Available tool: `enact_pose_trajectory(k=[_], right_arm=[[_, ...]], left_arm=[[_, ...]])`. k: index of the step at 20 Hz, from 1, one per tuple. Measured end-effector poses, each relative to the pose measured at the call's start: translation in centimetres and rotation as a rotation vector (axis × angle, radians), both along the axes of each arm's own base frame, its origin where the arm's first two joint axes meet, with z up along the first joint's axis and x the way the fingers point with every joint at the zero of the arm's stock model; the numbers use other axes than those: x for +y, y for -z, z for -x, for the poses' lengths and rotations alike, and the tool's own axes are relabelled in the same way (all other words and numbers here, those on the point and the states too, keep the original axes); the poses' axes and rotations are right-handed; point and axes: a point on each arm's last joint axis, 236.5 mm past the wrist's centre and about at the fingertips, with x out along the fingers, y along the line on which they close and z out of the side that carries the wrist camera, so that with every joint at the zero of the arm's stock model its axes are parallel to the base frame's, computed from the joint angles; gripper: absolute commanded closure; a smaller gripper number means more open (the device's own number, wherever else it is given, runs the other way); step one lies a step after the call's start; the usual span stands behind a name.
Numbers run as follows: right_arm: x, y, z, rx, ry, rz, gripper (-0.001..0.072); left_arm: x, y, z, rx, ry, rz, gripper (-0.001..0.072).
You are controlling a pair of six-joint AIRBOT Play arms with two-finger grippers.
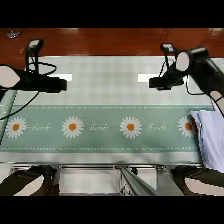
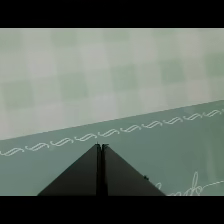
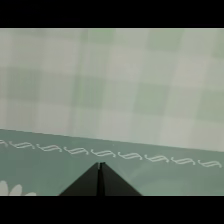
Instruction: Fold the shirts.
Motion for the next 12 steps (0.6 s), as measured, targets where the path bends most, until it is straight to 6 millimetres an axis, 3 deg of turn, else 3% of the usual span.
enact_pose_trajectory(k=[4, 12], right_arm=[[-0.7, 2.4, 1.1, 0.043, 0.032, 0.042, 0.0692], [-1.0, 3.3, 1.6, 0.063, 0.045, 0.063, 0.0692]], left_arm=[[1.2, 3.2, -0.1, 0.09, -0.001, -0.059, 0.0683], [1.7, 4.5, 0.2, 0.133, 0.001, -0.083, 0.0683]])
